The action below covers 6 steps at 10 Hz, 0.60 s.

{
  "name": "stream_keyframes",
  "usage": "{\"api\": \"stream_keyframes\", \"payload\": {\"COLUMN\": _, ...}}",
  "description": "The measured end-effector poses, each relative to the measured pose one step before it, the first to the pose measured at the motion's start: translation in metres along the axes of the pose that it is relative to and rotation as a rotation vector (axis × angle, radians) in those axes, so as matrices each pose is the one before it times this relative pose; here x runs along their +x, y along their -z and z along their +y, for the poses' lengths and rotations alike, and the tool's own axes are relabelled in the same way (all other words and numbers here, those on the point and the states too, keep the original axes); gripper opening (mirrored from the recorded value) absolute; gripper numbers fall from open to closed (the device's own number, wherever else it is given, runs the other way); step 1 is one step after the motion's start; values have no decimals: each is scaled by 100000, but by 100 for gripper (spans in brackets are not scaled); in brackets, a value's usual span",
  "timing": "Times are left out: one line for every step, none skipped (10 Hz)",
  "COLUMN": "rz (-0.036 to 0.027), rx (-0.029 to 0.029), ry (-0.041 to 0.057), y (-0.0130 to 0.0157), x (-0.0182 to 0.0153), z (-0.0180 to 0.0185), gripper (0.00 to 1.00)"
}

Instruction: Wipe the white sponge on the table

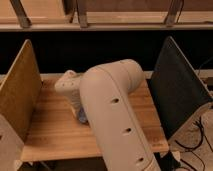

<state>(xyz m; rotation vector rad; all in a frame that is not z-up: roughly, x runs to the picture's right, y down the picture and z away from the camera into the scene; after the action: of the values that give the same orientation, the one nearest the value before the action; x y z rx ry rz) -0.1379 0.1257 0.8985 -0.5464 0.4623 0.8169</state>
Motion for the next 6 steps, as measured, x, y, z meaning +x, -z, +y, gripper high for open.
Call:
{"api": "stream_keyframes", "payload": {"rz": -658, "rx": 1737, "ry": -886, "y": 45, "x": -618, "z": -649, "gripper": 0}}
{"api": "stream_keyframes", "payload": {"rz": -1776, "rx": 1791, "ry": -715, "y": 75, "x": -1182, "z": -501, "gripper": 0}}
{"api": "stream_keyframes", "payload": {"rz": -2189, "rx": 314, "ry": -82, "y": 44, "x": -1099, "z": 18, "gripper": 0}}
{"api": "stream_keyframes", "payload": {"rz": -2760, "rx": -631, "ry": 145, "y": -148, "x": -1443, "z": 525, "gripper": 0}}
{"api": "stream_keyframes", "payload": {"rz": -2515, "rx": -1086, "ry": 878, "y": -131, "x": -1336, "z": 809, "gripper": 0}}
{"api": "stream_keyframes", "payload": {"rz": -1882, "rx": -1538, "ry": 1531, "y": -256, "x": -1154, "z": 1117, "gripper": 0}}
